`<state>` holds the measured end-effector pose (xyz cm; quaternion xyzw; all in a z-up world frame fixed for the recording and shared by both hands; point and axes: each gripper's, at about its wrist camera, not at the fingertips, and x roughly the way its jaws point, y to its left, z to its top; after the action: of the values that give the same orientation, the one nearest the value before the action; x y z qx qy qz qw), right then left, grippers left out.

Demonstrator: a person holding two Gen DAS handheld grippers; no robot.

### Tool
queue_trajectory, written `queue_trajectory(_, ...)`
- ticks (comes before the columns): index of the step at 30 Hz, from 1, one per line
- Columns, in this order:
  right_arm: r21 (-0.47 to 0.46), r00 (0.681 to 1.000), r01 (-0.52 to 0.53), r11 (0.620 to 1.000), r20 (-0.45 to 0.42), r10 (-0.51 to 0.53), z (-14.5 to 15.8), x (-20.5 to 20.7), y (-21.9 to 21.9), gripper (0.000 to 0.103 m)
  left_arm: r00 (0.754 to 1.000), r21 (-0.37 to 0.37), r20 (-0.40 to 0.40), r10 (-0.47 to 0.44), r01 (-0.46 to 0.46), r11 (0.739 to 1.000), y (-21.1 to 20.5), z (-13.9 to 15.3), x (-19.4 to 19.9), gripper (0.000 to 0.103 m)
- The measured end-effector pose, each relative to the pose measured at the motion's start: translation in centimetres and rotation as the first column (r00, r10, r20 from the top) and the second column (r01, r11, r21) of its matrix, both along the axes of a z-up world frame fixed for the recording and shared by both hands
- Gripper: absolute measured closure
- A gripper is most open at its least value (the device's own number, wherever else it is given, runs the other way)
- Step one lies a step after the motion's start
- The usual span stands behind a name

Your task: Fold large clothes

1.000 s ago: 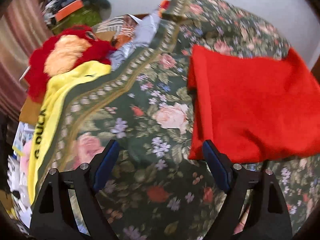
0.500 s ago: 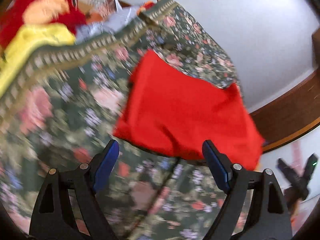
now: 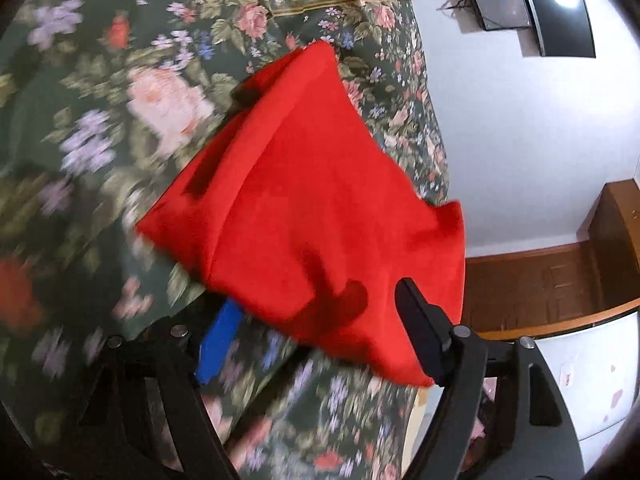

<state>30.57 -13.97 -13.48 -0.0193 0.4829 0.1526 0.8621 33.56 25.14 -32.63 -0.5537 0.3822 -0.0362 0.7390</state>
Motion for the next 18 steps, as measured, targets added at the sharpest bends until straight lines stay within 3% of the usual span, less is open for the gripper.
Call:
queue_trajectory(3, -0.005, 1.0, -0.004, 1.0, -0.007, 0.004, -0.2, 0.4, 0.3, 0.024, 0.999, -0.047, 0.008, 0.046, -0.045, 0.998, 0.2, -1.3, 2.0, 0.031)
queue_trajectory(7, 0.0, 1.0, -0.012, 1.0, 0.0, 0.012, 0.0, 1.0, 0.9, 0.024, 0.996, -0.057, 0.006, 0.086, -0.086, 0.995, 0.3, -2.1, 4.0, 0.04)
queue_trajectory(9, 0.0, 1.0, -0.016, 1.0, 0.003, 0.016, 0.0, 1.2, 1.2, 0.024, 0.995, -0.025, -0.006, 0.101, -0.102, 0.995, 0.3, -2.2, 4.9, 0.05)
queue_trajectory(12, 0.0, 1.0, -0.025, 1.0, 0.004, 0.025, 0.2, 1.6, 2.1, 0.024, 0.994, 0.022, -0.042, 0.101, -0.101, 0.995, 0.5, -2.5, 5.8, 0.077)
queue_trajectory(13, -0.001, 1.0, -0.03, 1.0, 0.004, 0.03, 0.3, 1.6, 2.5, 0.024, 0.994, 0.019, -0.044, 0.1, -0.099, 0.995, 0.7, -2.5, 6.0, 0.091)
queue_trajectory(16, 0.0, 0.998, -0.056, 0.998, 0.005, 0.056, 0.6, 1.5, 3.6, 0.024, 0.994, 0.026, -0.003, 0.114, -0.114, 0.993, 1.6, -0.9, 5.4, 0.096)
queue_trajectory(18, -0.007, 0.997, -0.077, 0.997, 0.013, 0.077, 1.0, 1.2, 4.4, 0.024, 0.993, 0.113, 0.03, 0.111, -0.114, 0.987, 1.9, 1.6, 4.8, 0.097)
